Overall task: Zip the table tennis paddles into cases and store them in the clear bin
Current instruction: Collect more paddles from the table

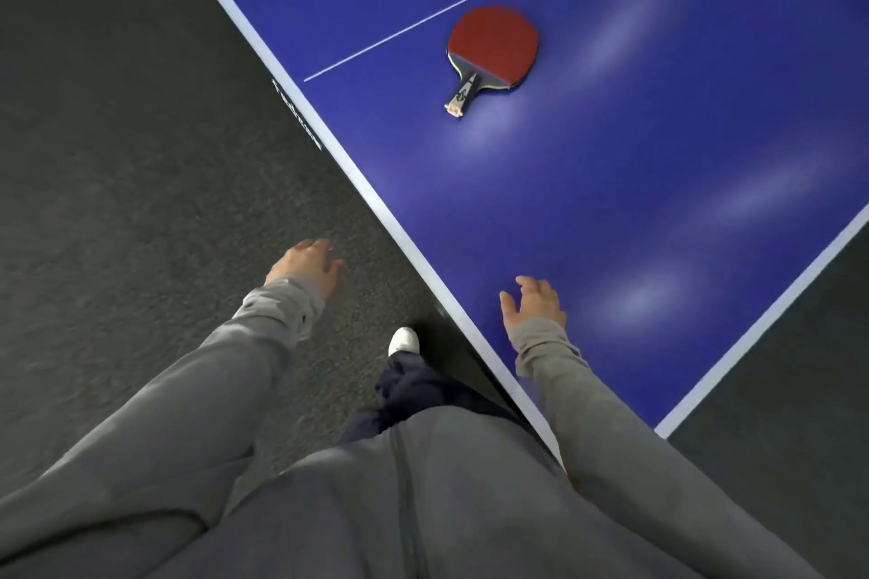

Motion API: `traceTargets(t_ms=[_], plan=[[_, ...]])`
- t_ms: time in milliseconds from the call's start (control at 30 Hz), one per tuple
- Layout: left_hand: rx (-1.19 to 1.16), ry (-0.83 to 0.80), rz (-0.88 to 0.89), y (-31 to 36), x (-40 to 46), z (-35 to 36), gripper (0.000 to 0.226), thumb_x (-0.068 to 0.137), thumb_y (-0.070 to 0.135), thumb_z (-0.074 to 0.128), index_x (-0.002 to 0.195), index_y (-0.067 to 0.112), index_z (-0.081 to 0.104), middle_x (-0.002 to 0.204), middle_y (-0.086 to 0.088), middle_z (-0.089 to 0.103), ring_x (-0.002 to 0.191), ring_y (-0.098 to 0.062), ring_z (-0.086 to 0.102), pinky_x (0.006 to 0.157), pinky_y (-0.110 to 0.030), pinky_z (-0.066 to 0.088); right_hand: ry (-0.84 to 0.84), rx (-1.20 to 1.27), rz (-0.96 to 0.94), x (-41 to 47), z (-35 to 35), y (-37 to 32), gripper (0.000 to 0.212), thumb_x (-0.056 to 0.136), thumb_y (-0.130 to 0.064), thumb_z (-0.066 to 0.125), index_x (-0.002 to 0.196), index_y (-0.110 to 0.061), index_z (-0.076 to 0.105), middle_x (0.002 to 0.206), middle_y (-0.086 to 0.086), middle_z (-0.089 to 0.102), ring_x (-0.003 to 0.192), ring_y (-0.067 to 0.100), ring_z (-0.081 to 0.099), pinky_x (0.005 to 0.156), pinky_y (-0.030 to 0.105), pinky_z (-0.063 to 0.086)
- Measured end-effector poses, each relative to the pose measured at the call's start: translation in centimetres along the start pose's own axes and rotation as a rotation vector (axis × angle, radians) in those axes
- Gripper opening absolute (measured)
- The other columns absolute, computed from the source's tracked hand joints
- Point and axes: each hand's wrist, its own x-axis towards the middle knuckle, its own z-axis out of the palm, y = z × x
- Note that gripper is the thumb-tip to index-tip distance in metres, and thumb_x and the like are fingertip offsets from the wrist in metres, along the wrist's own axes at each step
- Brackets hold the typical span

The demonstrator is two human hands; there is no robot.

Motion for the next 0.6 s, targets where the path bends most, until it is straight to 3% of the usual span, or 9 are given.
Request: traceTargets(t_ms=[400,600], plan=[[-0.012,0.037,0.094,6.2,8.7,-7.1,0.043,0.093,0.028,0.05,0.134,0.014,0.047,0.137,-0.01,0.048,0.122,-0.032,0.048,0.102,-0.042,0.039,-0.016,0.155,0.019,7.8,-3.8,-6.8,0.046,0.094,-0.036,0.044,0.135,-0.015,0.04,0.137,0.007,0.043,0.128,0.025,0.038,0.104,0.043,0.035],[0.02,0.041,0.179,7.7,13.8,-9.0,0.043,0.095,0.028,0.047,0.135,0.013,0.045,0.139,-0.009,0.046,0.125,-0.029,0.045,0.102,-0.041,0.038,0.123,0.33,0.095,10.8,-4.7,-10.1,0.044,0.092,-0.039,0.048,0.127,-0.012,0.047,0.122,0.006,0.054,0.117,0.024,0.046,0.097,0.042,0.042]])
